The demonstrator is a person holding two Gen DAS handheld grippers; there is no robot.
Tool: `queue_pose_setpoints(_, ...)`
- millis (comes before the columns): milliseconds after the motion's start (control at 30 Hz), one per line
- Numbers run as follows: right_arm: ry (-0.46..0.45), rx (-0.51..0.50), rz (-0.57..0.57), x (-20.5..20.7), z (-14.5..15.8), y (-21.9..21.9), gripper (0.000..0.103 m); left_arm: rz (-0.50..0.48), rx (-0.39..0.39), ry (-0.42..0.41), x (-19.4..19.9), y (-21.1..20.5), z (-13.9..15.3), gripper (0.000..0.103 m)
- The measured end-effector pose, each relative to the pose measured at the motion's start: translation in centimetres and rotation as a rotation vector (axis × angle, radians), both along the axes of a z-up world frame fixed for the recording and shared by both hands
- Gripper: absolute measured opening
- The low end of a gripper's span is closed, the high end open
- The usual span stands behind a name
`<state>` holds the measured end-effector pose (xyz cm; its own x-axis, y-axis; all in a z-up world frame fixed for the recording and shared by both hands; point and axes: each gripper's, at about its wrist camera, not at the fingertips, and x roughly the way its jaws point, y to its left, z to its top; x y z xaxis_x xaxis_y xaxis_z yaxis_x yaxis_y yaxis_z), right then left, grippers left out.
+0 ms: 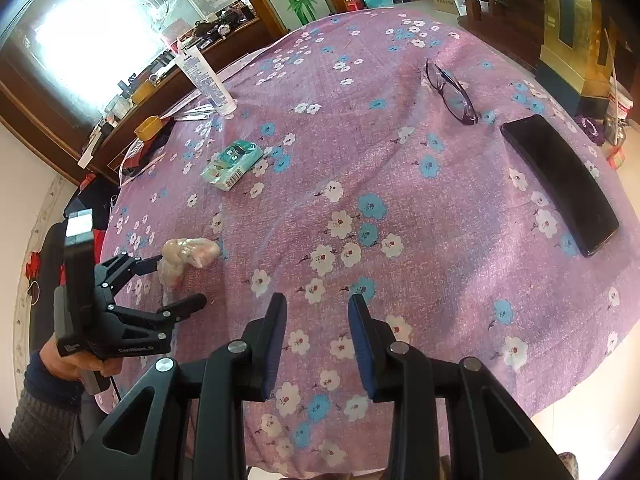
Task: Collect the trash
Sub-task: 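Grasp the crumpled white tissues with the left gripper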
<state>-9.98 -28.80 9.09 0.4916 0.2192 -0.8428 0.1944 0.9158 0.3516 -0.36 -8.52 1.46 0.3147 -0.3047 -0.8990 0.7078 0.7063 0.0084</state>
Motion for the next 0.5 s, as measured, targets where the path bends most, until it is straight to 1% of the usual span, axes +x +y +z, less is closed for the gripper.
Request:
queue_pose_setpoints(200,-0.001,0.006,0.003,0.0,0.1,0.3,0.034,0.13,-0.138,0.044,1.7,1.3,0.6,0.077)
queue_pose_setpoints(233,-0.001,0.009,0.007,0.0,0.1,0.5,0.034,0.159,-0.161,0.052,2.2,1.5,0.5,0.074)
queue_pose_setpoints(267,-0.003,0.011,0.012,0.1,0.1,0.7,0.034,0.195,-0.174,0.058,2.8,1.7,0.3,0.063)
queue_pose_setpoints(300,-0.004,0.011,0.023,0.2,0.1,1.1,0.034,0.218,-0.174,0.058,3.2,1.8,0.2,0.055)
queue_pose_setpoints(333,-0.004,0.011,0.03,0.3,0.0,1.3,0.034,0.244,-0.176,0.059,3.5,1.9,0.1,0.051)
queue_pose_setpoints(367,-0.003,0.013,0.037,0.5,0.0,1.5,0.034,0.269,-0.182,0.056,3.8,2.1,0.1,0.038)
queue_pose_setpoints(400,-0.004,0.019,0.043,0.6,-0.1,1.7,0.034,0.297,-0.185,0.06,4.0,2.3,0.1,0.035)
queue_pose_setpoints(433,-0.006,0.025,0.051,0.9,-0.1,1.9,0.034,0.333,-0.195,0.066,4.2,2.7,0.2,0.033)
queue_pose_setpoints(500,-0.008,0.031,0.062,1.8,-0.1,2.2,0.034,0.382,-0.187,0.044,3.9,3.0,0.4,0.031)
